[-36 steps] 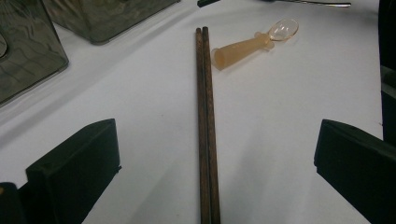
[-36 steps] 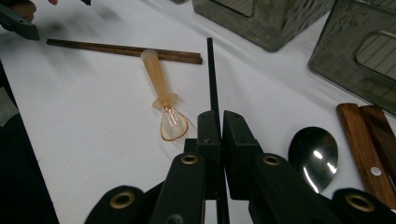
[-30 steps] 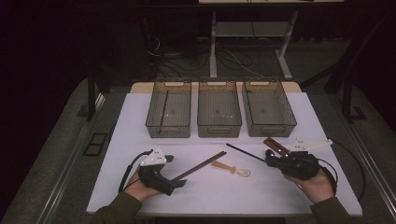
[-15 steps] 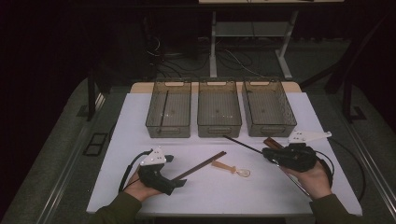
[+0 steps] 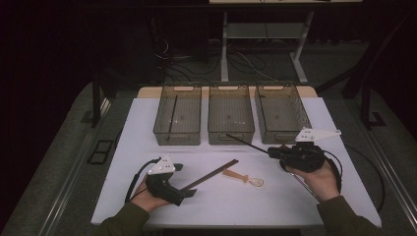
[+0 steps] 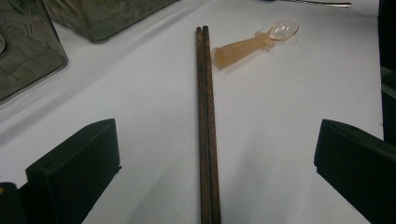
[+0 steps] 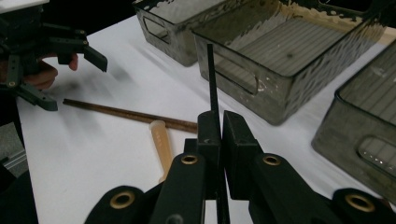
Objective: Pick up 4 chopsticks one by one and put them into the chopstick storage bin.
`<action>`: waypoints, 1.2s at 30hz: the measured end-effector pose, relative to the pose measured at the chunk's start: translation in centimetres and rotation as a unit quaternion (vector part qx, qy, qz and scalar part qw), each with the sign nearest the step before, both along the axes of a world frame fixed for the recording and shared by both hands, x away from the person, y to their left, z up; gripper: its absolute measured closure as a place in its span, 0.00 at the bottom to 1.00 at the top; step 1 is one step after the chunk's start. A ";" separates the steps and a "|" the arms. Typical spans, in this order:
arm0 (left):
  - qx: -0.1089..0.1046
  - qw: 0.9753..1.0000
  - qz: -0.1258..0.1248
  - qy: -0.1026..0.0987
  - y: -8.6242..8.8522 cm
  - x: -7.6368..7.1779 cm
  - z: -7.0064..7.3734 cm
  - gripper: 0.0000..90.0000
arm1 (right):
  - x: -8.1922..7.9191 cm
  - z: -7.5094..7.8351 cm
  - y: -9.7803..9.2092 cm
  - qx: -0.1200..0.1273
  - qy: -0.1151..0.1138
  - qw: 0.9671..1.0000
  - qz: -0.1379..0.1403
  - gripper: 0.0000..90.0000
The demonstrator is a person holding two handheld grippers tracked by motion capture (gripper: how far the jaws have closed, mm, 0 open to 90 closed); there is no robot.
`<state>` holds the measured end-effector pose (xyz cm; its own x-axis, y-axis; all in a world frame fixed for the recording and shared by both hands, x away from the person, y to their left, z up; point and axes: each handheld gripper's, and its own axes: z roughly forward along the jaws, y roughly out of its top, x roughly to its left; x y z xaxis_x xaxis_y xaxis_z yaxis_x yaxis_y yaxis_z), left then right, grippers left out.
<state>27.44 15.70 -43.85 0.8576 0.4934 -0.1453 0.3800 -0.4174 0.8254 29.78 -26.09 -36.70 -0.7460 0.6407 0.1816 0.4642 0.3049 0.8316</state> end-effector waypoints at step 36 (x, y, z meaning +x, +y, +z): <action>0.000 1.000 -0.006 -0.003 0.1 0.0 0.1 0.00 | 7.7 2.4 9.9 -0.007 -0.029 0.999 -0.021 0.95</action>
